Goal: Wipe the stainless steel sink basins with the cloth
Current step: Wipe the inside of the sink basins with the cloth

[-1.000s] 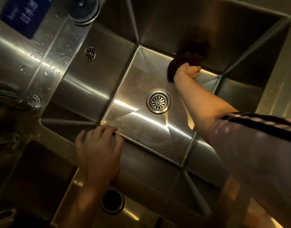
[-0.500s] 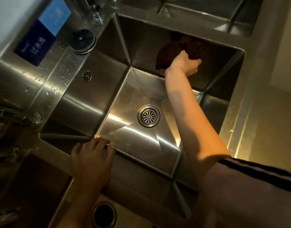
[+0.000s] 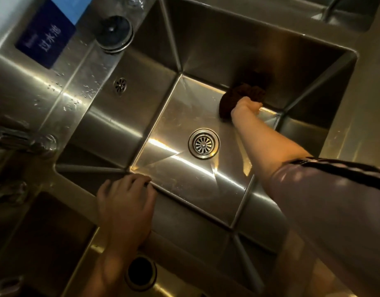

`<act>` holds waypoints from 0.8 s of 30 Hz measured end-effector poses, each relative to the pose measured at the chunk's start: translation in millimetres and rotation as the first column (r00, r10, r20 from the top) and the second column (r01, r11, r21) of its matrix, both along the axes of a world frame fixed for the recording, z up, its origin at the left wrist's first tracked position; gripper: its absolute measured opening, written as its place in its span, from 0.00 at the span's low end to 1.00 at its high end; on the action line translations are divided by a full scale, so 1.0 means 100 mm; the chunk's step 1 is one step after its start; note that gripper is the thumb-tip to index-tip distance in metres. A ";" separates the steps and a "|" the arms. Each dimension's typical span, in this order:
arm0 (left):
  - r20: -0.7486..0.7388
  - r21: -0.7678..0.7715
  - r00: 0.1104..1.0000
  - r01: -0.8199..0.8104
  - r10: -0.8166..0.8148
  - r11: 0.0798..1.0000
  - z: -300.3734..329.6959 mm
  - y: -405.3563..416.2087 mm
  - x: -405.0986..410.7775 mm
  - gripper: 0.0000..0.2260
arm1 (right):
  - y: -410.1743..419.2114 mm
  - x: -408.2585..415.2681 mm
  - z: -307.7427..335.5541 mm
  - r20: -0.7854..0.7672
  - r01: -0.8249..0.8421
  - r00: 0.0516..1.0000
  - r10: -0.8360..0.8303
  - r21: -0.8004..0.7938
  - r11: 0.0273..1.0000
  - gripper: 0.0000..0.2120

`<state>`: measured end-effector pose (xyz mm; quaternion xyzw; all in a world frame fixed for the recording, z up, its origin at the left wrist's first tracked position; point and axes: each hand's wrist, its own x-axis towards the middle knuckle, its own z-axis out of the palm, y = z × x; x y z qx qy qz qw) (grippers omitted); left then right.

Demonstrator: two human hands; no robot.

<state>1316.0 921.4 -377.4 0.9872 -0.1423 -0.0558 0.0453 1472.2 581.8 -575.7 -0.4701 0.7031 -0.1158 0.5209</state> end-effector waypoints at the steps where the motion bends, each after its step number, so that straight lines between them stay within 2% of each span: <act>1: 0.006 -0.004 1.000 0.001 -0.001 1.000 0.00 0.00 0.00 0.18 | 0.04 -0.02 0.07 0.087 0.092 0.992 -0.094 0.034 0.995 0.25; 6: 0.005 -0.022 1.000 0.005 -0.005 1.000 0.01 -0.01 0.02 0.17 | 0.13 -0.10 0.32 0.166 0.147 0.973 -0.162 0.098 0.984 0.23; 10: -0.001 0.002 1.000 0.009 -0.009 1.000 0.03 -0.01 0.01 0.17 | 0.15 -0.10 0.70 0.204 0.224 0.951 -0.231 0.060 0.973 0.22; 12: -0.011 0.014 1.000 0.004 -0.004 1.000 0.03 -0.01 0.01 0.18 | 0.14 -0.10 0.96 0.213 0.200 0.956 -0.200 0.021 0.980 0.23; 19: -0.064 0.068 0.998 0.001 0.004 0.998 0.01 0.00 0.01 0.22 | 0.04 -0.20 1.81 0.514 0.264 0.835 -0.199 -0.055 0.963 0.26; 22: -0.054 0.071 0.998 0.013 -0.009 0.997 -0.01 0.01 0.02 0.22 | 0.00 -0.26 1.91 0.569 0.298 0.790 -0.229 -0.030 0.954 0.26; 24: -0.044 0.055 0.999 0.020 -0.017 0.998 -0.02 0.02 0.01 0.22 | 0.02 -0.28 1.84 0.546 0.276 0.808 -0.221 -0.019 0.961 0.29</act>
